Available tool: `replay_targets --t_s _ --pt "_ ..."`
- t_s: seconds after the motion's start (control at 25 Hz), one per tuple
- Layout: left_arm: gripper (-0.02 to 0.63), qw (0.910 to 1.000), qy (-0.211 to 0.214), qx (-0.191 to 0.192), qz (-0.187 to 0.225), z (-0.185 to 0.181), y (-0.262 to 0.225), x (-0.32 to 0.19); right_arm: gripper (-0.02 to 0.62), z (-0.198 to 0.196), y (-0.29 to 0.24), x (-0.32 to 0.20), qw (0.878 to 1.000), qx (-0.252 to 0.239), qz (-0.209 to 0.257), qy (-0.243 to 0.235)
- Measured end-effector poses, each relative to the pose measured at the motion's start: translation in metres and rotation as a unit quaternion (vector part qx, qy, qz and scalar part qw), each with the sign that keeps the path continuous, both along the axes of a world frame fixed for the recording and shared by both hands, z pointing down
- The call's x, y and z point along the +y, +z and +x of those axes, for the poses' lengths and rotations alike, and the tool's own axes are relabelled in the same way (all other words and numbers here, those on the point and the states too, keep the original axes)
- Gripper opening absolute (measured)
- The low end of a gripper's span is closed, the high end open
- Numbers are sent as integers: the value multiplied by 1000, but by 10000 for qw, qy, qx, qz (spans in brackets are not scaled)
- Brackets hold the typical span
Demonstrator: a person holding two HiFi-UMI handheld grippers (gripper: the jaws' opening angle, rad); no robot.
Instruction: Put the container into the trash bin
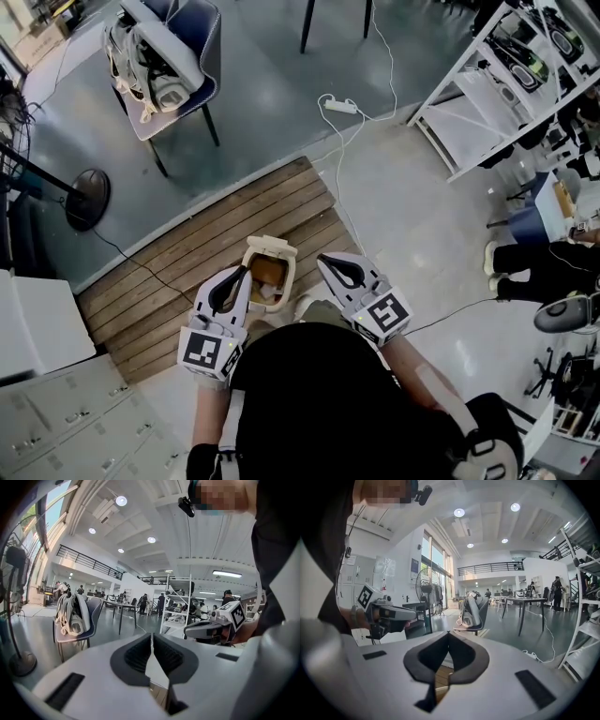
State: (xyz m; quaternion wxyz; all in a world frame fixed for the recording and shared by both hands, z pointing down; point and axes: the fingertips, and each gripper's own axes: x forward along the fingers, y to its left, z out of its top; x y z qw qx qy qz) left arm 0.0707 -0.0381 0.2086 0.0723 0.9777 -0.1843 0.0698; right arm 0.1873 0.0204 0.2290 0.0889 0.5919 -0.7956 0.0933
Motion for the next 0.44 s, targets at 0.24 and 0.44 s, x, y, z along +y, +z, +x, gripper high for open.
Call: replay_targets --t_s 0.24,0.44 --pt "11 10000 -3 28 -11 -3 5 -1 15 1 -1 -5 10000 -64 -32 49" --pt "11 10000 -9 -33 2 -4 10 -4 15 0 1 -7 10000 -74 -17 -4"
